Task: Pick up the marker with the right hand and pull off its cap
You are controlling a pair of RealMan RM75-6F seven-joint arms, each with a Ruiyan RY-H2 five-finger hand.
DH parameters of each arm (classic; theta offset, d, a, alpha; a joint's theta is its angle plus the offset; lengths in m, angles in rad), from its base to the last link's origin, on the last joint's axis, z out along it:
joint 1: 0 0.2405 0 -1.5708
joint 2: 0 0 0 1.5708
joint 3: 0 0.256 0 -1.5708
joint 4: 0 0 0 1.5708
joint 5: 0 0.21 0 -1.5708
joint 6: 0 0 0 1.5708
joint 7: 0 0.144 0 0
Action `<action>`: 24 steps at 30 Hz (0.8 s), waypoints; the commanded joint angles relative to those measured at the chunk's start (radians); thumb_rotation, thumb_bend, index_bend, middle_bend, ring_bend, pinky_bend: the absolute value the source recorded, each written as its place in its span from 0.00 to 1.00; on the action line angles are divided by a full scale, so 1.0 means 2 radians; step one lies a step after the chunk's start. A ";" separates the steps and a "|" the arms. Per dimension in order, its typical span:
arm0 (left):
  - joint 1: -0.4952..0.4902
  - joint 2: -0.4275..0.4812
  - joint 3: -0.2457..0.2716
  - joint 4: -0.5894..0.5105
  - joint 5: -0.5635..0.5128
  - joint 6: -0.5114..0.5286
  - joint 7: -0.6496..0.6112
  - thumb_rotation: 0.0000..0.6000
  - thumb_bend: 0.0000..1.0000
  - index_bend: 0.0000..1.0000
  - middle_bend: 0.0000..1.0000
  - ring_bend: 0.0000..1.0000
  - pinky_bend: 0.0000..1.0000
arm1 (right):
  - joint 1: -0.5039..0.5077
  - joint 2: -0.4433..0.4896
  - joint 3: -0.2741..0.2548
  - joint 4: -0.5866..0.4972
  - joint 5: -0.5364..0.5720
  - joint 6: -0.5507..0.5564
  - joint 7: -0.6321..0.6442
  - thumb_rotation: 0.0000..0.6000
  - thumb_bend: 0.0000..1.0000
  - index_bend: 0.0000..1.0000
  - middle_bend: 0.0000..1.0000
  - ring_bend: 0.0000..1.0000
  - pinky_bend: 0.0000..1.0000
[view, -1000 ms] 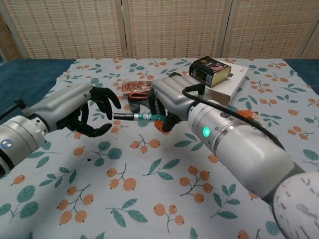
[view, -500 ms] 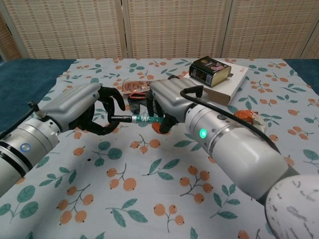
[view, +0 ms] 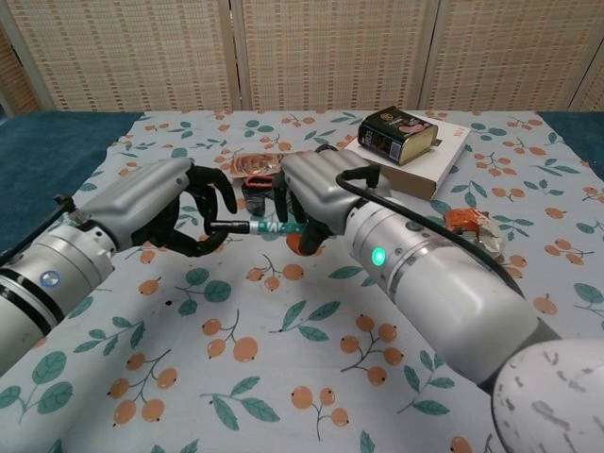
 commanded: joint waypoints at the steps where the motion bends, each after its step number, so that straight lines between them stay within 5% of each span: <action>1: 0.000 -0.001 -0.001 0.002 -0.001 0.002 -0.002 1.00 0.37 0.48 0.55 0.44 0.74 | 0.000 -0.002 0.002 0.003 -0.002 0.002 0.005 1.00 0.46 0.80 0.74 0.36 0.00; 8: -0.001 -0.008 -0.001 0.007 0.003 0.013 -0.007 1.00 0.41 0.54 0.60 0.49 0.78 | -0.001 -0.008 0.002 0.012 -0.005 0.003 0.015 1.00 0.46 0.80 0.74 0.36 0.00; 18: 0.003 -0.039 -0.009 0.043 0.014 0.057 -0.007 1.00 0.73 0.76 0.83 0.70 0.95 | -0.002 -0.016 0.003 0.024 -0.016 0.007 0.028 1.00 0.46 0.80 0.74 0.36 0.00; 24: 0.003 -0.046 -0.008 0.058 0.020 0.068 -0.017 1.00 0.75 0.78 0.87 0.74 0.99 | -0.002 -0.018 0.006 0.024 -0.022 0.012 0.028 1.00 0.46 0.80 0.74 0.36 0.00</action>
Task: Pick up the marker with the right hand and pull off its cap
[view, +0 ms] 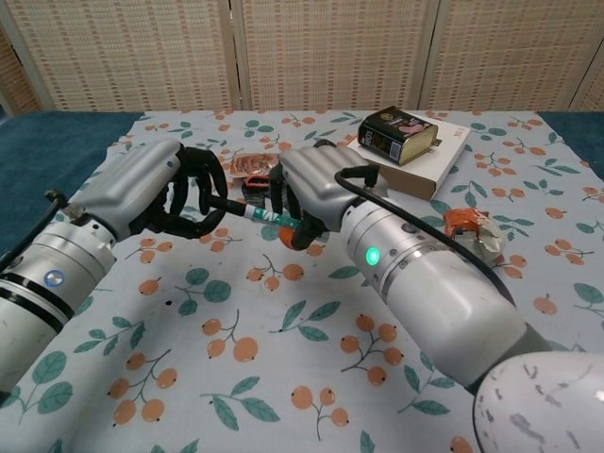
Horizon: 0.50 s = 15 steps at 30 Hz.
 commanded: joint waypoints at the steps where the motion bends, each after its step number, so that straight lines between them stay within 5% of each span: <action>1: 0.001 -0.001 0.001 0.004 0.002 0.002 -0.005 1.00 0.75 0.79 0.88 0.75 1.00 | 0.000 -0.001 0.001 -0.001 -0.002 0.002 0.000 1.00 0.46 0.80 0.74 0.36 0.00; 15: -0.001 0.016 0.005 -0.004 0.006 -0.006 -0.017 1.00 0.82 0.81 0.91 0.76 1.00 | 0.003 0.004 0.000 -0.005 -0.006 0.001 -0.020 1.00 0.46 0.80 0.74 0.36 0.00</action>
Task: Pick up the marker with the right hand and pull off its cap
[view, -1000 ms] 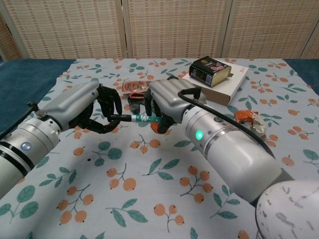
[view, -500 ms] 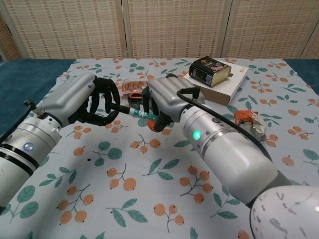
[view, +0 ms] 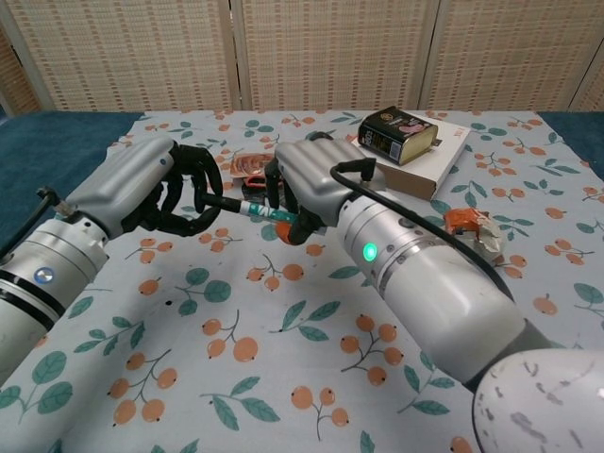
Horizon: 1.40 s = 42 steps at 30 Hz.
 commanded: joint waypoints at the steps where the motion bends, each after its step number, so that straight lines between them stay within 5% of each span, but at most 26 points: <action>1: -0.001 0.002 0.001 -0.002 0.002 0.000 -0.001 1.00 0.83 0.81 0.91 0.77 1.00 | 0.000 0.001 -0.001 0.001 0.000 -0.001 -0.003 1.00 0.46 0.80 0.74 0.36 0.00; 21: -0.003 0.013 0.006 0.006 0.021 0.011 -0.050 1.00 0.92 0.82 0.95 0.78 1.00 | -0.006 0.005 -0.003 0.008 0.001 -0.003 0.001 1.00 0.46 0.80 0.74 0.36 0.00; 31: -0.002 0.030 0.003 0.015 0.000 -0.016 -0.071 1.00 0.83 0.81 0.92 0.77 0.98 | -0.016 0.018 -0.016 0.005 0.006 -0.005 -0.010 1.00 0.46 0.80 0.74 0.36 0.00; 37: -0.002 0.038 0.018 0.040 -0.022 -0.067 -0.064 1.00 0.61 0.64 0.75 0.59 0.75 | -0.014 0.009 -0.027 0.015 0.017 -0.012 -0.037 1.00 0.46 0.73 0.73 0.35 0.00; 42: -0.003 0.048 0.019 0.026 -0.038 -0.094 -0.058 1.00 0.52 0.41 0.58 0.46 0.65 | -0.015 0.007 -0.033 0.014 0.032 -0.020 -0.054 1.00 0.46 0.46 0.53 0.25 0.00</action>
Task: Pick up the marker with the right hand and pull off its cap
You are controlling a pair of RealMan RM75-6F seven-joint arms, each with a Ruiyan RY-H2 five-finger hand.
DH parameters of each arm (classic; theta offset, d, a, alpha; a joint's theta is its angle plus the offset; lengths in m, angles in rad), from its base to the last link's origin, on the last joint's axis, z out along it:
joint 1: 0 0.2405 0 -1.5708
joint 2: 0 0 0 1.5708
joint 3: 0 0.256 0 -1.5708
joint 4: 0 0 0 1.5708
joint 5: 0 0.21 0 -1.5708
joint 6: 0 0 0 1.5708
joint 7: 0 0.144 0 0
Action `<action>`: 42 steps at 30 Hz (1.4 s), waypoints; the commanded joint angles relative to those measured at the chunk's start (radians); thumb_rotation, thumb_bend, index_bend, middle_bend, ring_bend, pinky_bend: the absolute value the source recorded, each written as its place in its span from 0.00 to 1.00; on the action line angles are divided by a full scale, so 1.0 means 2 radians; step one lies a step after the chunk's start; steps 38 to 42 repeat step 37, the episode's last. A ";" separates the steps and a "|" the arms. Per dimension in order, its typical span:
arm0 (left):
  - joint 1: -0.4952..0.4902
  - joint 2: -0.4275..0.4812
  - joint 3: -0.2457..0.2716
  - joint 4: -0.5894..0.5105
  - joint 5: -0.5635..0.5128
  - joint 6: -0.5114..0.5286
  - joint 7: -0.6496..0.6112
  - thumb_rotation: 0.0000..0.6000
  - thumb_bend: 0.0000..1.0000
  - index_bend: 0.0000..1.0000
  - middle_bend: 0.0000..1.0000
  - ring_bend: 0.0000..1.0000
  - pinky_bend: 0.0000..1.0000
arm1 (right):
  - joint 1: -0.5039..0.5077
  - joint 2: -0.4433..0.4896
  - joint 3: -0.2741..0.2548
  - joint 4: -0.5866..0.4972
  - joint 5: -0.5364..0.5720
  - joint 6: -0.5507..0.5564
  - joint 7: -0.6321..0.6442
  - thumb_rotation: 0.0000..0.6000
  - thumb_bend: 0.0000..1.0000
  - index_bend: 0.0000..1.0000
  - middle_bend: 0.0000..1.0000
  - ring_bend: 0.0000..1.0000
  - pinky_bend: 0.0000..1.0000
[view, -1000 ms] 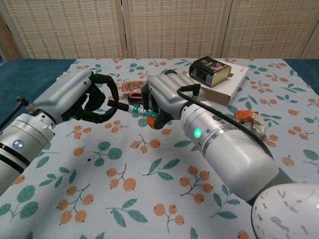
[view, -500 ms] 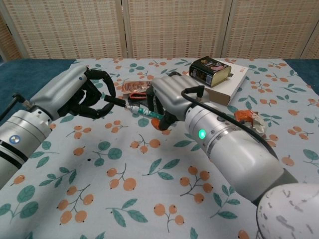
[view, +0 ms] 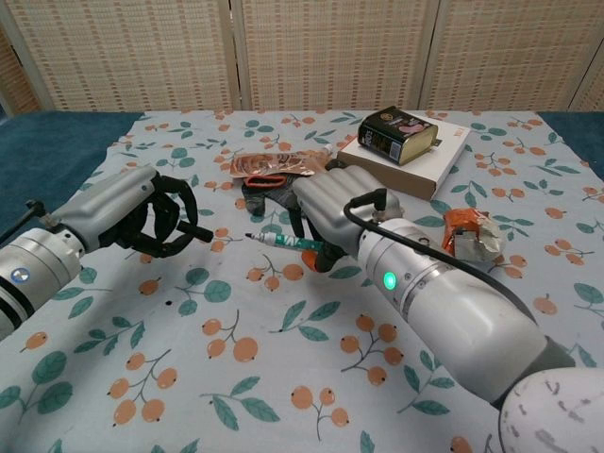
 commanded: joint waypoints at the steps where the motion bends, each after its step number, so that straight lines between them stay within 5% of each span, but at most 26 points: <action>1: 0.000 0.007 0.001 -0.009 -0.010 -0.010 0.004 1.00 0.51 0.38 0.55 0.44 0.64 | -0.002 0.000 -0.003 -0.003 0.015 -0.005 -0.015 1.00 0.45 0.40 0.47 0.23 0.00; 8: 0.002 0.034 -0.003 -0.046 -0.039 -0.042 0.019 1.00 0.45 0.14 0.24 0.21 0.57 | -0.004 0.012 -0.004 -0.026 0.045 -0.014 -0.038 1.00 0.33 0.05 0.26 0.12 0.00; 15: 0.014 0.071 0.003 -0.107 -0.034 -0.028 0.023 1.00 0.44 0.11 0.19 0.19 0.54 | -0.020 0.058 -0.012 -0.100 0.037 0.013 -0.040 1.00 0.28 0.00 0.18 0.07 0.00; 19: 0.042 0.132 0.026 -0.166 0.009 0.013 -0.008 1.00 0.41 0.10 0.15 0.10 0.41 | -0.068 0.150 -0.058 -0.212 -0.022 0.066 -0.018 1.00 0.25 0.00 0.08 0.00 0.00; 23: 0.096 0.207 0.075 -0.186 0.066 0.085 -0.044 1.00 0.40 0.06 0.04 0.00 0.17 | -0.155 0.274 -0.155 -0.292 -0.131 0.158 0.047 1.00 0.24 0.00 0.00 0.00 0.00; 26: 0.143 0.239 0.103 -0.161 0.090 0.149 -0.051 1.00 0.40 0.03 0.00 0.00 0.05 | -0.226 0.341 -0.222 -0.271 -0.201 0.237 0.116 1.00 0.24 0.00 0.00 0.00 0.00; 29: 0.180 0.256 0.114 -0.138 0.089 0.191 -0.029 1.00 0.39 0.01 0.00 0.00 0.02 | -0.289 0.381 -0.248 -0.224 -0.225 0.306 0.188 1.00 0.24 0.00 0.00 0.00 0.00; 33: 0.191 0.282 0.123 -0.149 0.087 0.185 -0.006 1.00 0.39 0.00 0.00 0.00 0.01 | -0.334 0.405 -0.246 -0.168 -0.227 0.342 0.256 1.00 0.24 0.00 0.00 0.00 0.00; 42: 0.187 0.294 0.123 -0.158 0.080 0.159 0.027 1.00 0.38 0.00 0.00 0.00 0.00 | -0.343 0.430 -0.238 -0.181 -0.220 0.320 0.266 1.00 0.24 0.00 0.00 0.00 0.00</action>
